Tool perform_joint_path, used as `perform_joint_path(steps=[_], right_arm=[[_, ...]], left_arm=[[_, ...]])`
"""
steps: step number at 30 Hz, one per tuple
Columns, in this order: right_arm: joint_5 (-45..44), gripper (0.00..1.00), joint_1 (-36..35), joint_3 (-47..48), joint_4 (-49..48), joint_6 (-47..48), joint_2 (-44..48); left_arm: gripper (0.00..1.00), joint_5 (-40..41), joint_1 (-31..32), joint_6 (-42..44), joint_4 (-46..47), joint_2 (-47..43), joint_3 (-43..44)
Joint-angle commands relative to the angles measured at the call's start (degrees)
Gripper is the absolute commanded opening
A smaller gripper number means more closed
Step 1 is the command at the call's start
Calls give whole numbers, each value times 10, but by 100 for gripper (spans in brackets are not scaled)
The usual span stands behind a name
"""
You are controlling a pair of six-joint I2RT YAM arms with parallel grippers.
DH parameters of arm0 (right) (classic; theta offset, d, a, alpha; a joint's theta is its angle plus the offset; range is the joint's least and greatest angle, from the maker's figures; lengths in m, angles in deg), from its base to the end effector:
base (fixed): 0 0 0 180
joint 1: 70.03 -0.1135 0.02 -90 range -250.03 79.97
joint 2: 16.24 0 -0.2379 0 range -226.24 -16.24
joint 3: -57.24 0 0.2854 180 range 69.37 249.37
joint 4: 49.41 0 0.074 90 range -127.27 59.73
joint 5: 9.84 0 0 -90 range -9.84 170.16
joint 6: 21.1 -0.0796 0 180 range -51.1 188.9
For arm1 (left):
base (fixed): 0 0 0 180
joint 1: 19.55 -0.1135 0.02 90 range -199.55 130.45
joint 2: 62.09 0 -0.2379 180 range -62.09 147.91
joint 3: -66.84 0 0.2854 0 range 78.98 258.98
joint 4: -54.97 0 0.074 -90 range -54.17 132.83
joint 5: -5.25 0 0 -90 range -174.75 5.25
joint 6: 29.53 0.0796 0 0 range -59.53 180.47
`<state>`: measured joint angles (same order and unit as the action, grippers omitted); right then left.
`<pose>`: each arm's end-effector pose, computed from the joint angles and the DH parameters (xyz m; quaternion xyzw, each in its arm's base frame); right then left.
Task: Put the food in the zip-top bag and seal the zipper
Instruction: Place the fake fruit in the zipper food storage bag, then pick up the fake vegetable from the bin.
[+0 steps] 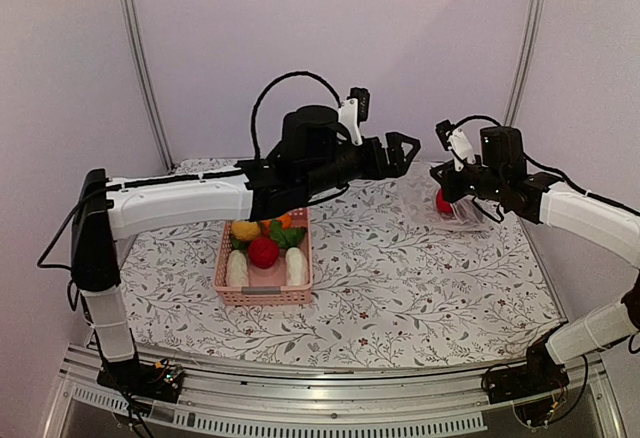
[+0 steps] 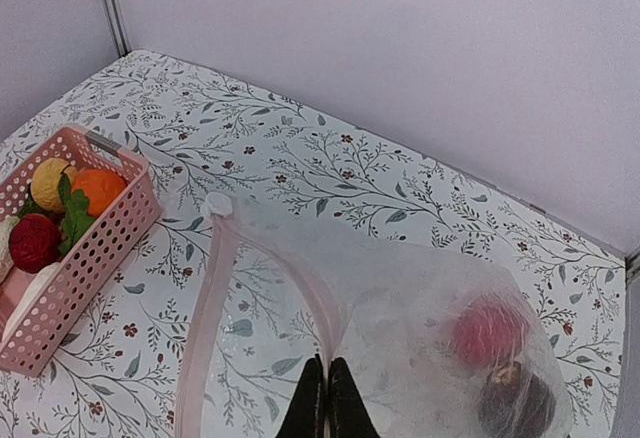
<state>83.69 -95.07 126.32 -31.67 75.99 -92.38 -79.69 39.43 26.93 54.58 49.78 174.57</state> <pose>0.3472 0.1676 0.2450 -0.2490 0.8046 0.1096 0.5279 0.2874 -0.4644 0.3016 0.1323 0.7224 -0.4674 0.4921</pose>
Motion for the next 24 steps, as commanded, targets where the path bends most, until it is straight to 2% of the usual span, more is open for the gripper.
perform_joint_path(steps=[1, 10, 16, 24], right_arm=[[2, 0, 3, -2, -15, 8, 13], [-4, 0, 4, -7, -20, 18, 4], [-4, 0, 4, -8, -20, 20, -2], [-4, 0, 4, -8, -20, 23, -11]], left_arm=[[100, 62, -3, 32, -13, -62, -66], [100, 117, -38, 42, -101, -177, -211], [99, 110, -58, -53, -196, -235, -280], [91, 75, -61, -130, -306, -260, -334]])
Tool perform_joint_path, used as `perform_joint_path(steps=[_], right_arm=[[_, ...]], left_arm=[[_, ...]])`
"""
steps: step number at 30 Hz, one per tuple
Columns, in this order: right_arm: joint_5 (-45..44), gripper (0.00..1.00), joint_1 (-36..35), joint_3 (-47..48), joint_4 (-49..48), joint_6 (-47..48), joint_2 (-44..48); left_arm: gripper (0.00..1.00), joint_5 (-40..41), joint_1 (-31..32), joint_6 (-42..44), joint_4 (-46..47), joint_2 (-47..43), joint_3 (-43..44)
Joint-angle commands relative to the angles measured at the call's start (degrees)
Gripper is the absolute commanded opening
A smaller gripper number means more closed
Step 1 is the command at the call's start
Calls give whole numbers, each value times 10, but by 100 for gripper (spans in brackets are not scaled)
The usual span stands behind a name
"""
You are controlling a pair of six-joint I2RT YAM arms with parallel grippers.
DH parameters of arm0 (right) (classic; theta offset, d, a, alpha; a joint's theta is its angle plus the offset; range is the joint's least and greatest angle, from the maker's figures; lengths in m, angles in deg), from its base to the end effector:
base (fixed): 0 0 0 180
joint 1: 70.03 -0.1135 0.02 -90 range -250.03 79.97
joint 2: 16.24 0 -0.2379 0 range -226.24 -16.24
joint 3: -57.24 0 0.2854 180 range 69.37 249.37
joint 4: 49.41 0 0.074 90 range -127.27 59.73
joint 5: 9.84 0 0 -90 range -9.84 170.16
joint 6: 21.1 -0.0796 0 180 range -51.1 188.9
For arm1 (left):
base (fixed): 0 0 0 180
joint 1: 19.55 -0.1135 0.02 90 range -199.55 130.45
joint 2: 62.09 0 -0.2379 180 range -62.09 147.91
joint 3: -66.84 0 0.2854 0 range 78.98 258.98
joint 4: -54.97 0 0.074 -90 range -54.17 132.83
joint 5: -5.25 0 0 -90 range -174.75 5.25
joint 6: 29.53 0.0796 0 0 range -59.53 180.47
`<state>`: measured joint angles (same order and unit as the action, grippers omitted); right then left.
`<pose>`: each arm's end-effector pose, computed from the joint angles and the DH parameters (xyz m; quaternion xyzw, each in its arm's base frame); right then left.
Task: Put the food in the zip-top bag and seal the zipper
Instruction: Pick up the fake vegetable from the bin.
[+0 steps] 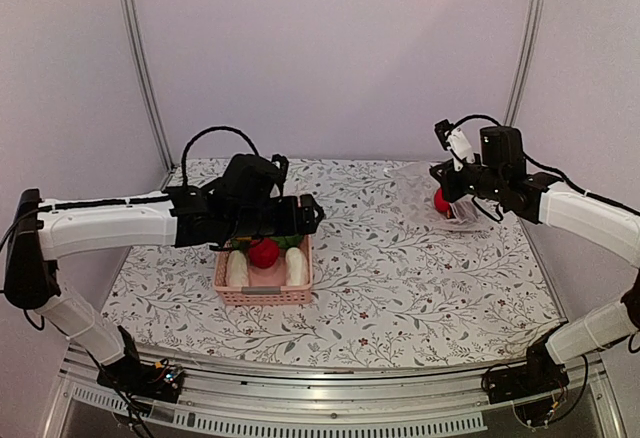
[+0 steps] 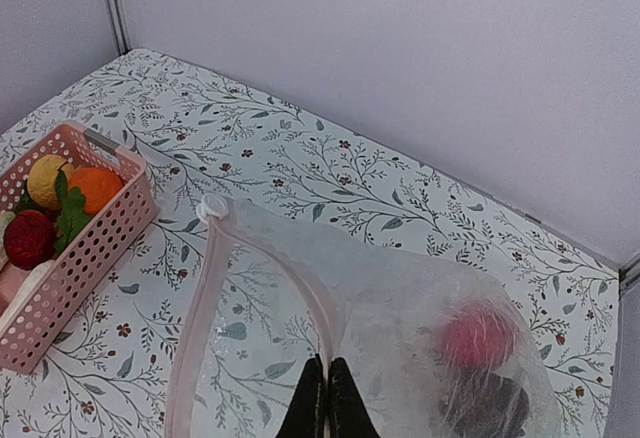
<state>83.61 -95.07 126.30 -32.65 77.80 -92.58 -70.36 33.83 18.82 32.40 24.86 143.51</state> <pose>0.3487 0.1682 0.2460 -0.2604 0.7972 0.1014 0.5352 0.2635 -0.3214 0.2182 0.0294 0.8728 -0.2757 0.4016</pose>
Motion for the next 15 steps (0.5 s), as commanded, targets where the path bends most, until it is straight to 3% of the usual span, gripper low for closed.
perform_joint_path(steps=[1, 15], right_arm=[[-3, 0, 4, -8, -11, 5, -10], [-6, 0, 4, -9, -11, 7, -14]], left_arm=[[90, -23, -6, -60, -95, -11, -28], [78, -136, -34, -104, -115, 34, -64]])
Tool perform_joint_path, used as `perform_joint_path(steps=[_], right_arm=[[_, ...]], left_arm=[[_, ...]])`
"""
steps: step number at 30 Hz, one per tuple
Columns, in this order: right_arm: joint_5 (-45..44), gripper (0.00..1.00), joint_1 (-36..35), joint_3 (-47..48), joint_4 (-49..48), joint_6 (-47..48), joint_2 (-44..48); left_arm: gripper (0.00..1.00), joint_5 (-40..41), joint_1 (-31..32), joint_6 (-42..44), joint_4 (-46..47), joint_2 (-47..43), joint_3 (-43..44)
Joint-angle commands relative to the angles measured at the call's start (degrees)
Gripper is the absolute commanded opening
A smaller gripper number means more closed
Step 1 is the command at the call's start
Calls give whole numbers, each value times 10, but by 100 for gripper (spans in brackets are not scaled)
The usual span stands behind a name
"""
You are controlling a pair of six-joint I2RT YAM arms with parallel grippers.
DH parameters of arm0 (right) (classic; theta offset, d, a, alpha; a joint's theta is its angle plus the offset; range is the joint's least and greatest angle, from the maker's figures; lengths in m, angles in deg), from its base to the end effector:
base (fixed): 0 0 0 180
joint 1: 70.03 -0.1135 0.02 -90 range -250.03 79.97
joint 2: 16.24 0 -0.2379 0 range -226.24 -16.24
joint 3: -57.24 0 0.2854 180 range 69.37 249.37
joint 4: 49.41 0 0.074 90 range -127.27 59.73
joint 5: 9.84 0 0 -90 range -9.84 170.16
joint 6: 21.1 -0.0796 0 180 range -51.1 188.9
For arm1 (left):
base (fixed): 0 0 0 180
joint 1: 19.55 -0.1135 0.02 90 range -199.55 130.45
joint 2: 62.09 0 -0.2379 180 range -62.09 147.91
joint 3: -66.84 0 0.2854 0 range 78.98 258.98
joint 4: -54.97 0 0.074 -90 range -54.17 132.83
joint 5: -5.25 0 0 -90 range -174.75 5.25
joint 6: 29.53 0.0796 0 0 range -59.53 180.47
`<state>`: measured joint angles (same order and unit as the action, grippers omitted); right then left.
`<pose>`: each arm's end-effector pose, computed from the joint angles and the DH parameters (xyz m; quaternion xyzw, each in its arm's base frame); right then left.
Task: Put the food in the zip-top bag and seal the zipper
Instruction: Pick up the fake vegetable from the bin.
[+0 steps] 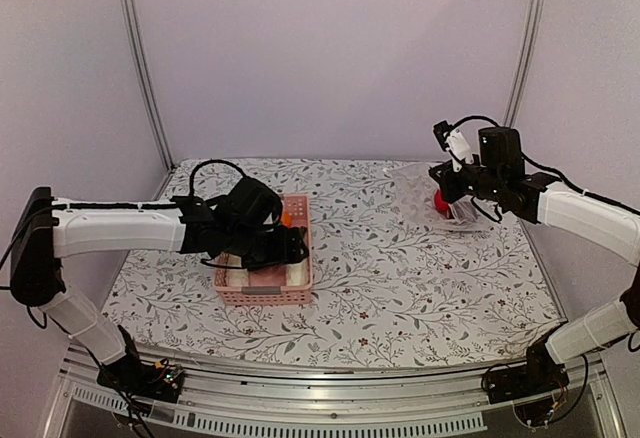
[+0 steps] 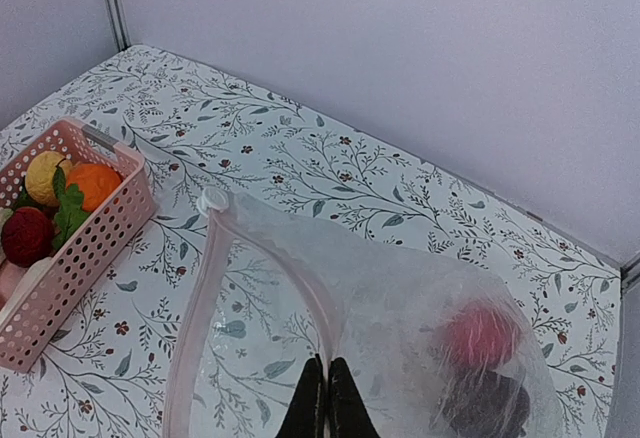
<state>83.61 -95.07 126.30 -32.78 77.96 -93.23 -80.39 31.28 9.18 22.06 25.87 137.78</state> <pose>0.3501 0.1689 0.2421 -0.2621 0.7992 0.1002 0.5315 0.2467 -0.2932 0.1503 -0.0168 0.9387 -0.2438 0.2430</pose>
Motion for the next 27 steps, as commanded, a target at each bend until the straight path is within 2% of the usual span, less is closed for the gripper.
perform_joint_path(steps=[1, 15, 27], right_arm=[[-6, 0, 4, -9, -10, 6, -9], [-10, 0, 4, -10, -11, 11, -10], [-11, 0, 4, -11, -12, 16, -12]], left_arm=[[78, -38, -11, -8, -11, 29, -5], [62, -90, -43, 19, 9, 86, -2], [61, -107, -51, 37, 1, 132, 18]])
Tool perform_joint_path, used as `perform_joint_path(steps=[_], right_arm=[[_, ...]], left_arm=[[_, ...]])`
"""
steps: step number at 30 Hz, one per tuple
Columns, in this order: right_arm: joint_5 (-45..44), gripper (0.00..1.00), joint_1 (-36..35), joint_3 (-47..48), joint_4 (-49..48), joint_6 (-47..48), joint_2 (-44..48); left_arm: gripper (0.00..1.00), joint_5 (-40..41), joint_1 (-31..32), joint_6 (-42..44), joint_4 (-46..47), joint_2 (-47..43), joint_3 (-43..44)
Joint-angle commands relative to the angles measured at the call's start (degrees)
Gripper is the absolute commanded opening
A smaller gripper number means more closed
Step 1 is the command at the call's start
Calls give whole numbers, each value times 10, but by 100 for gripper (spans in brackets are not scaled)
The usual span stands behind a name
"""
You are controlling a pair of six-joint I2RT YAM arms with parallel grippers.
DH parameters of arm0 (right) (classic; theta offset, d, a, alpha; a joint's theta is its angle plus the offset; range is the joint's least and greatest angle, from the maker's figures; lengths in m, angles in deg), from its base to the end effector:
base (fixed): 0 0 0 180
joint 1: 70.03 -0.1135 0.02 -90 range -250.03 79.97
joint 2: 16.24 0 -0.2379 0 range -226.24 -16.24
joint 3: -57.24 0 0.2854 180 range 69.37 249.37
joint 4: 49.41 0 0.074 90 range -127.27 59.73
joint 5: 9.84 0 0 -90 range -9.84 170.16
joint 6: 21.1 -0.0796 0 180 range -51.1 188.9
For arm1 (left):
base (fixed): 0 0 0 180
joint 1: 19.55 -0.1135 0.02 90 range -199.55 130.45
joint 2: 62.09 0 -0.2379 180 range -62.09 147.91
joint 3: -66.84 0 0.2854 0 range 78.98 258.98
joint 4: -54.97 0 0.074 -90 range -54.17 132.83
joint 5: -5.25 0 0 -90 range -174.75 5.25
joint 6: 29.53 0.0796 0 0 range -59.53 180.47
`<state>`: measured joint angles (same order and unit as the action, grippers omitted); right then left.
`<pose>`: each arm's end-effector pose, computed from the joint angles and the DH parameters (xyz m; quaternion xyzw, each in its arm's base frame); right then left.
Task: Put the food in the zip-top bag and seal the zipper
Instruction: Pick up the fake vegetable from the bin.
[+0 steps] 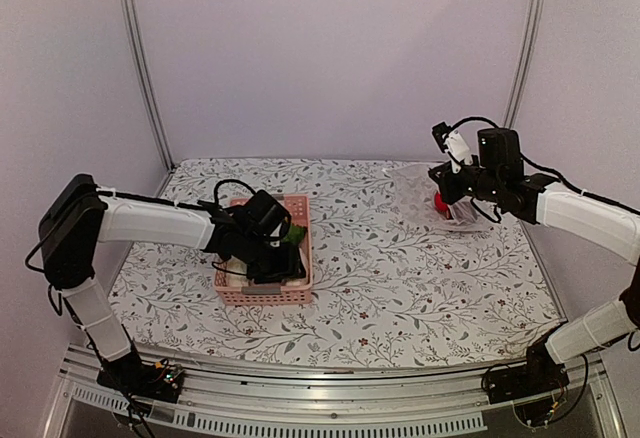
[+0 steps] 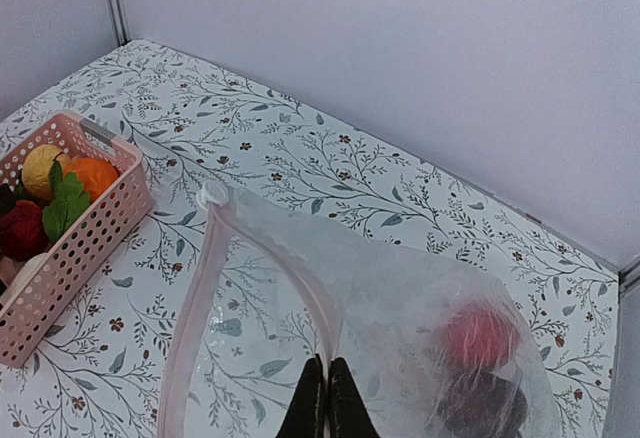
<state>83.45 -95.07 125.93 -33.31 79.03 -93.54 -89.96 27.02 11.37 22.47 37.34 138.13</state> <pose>0.3508 0.1689 0.2387 -0.2691 0.7977 0.0939 0.5315 0.2600 -0.2851 0.0800 -0.0098 0.9664 -0.2172 0.1373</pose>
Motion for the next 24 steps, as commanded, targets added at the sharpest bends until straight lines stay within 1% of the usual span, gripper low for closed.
perform_joint_path(steps=[1, 3, 6, 10, 16, 24], right_arm=[[-10, 0, 3, -8, -6, 5, -9], [-11, 0, 4, -8, -7, 6, -9], [-12, 0, 4, -8, -6, 6, -8], [-13, 0, 3, -8, -6, 6, -7], [-13, 0, 3, -8, -7, 6, -7], [-11, 0, 4, -9, -7, 7, -10]], left_arm=[[60, -13, -9, 16, -1, 20, 16], [59, -19, -11, 18, 4, 26, 20], [52, -31, -15, 20, 12, 34, 23], [48, -31, -18, 24, 9, 32, 27], [41, -1, -19, 42, -34, -1, 40], [39, 47, -25, 58, -91, -63, 56]])
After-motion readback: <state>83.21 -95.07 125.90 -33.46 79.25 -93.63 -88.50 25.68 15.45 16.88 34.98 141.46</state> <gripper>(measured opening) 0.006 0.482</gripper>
